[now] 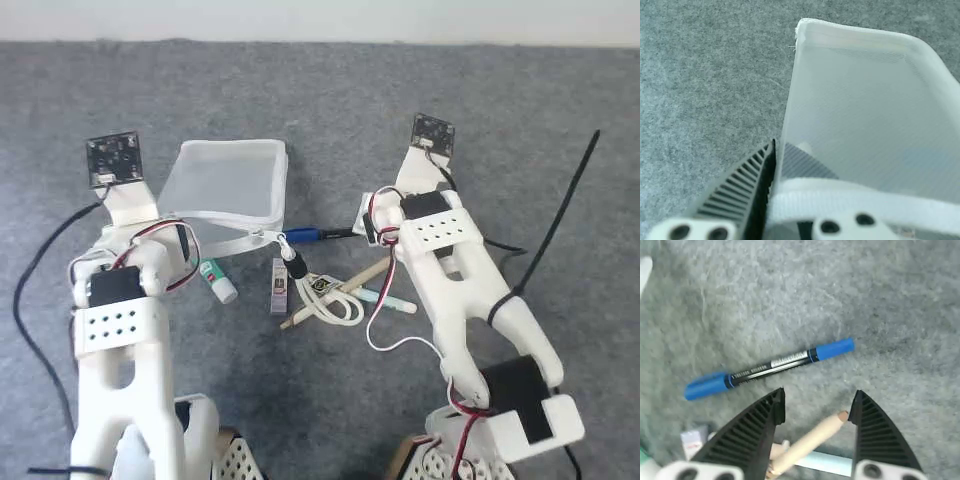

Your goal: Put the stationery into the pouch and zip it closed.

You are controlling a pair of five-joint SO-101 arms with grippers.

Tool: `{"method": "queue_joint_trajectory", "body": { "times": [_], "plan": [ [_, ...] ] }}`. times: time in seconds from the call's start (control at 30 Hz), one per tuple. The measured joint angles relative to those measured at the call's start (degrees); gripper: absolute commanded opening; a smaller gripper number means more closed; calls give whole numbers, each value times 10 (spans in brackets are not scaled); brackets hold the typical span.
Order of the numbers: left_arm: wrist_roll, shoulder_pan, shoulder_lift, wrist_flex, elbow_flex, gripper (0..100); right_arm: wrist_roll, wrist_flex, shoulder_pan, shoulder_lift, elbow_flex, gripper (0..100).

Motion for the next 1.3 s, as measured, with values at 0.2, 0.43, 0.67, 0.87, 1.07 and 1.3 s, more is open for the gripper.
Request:
{"method": "queue_joint_trajectory", "body": {
  "times": [0.2,0.43,0.67,0.87,1.07,1.3],
  "plan": [
    [0,0,0,0,0,9,-40,0,0,0,-11,205],
    [0,0,0,0,0,9,-63,0,-1,0,-11,205],
    [0,0,0,0,0,9,-82,42,-13,29,-67,205],
    [0,0,0,0,0,9,-91,98,-12,120,-161,204],
    [0,0,0,0,0,9,-126,145,-11,192,-242,204],
    [0,0,0,0,0,9,-155,149,-12,264,-305,188]
  ]
}}
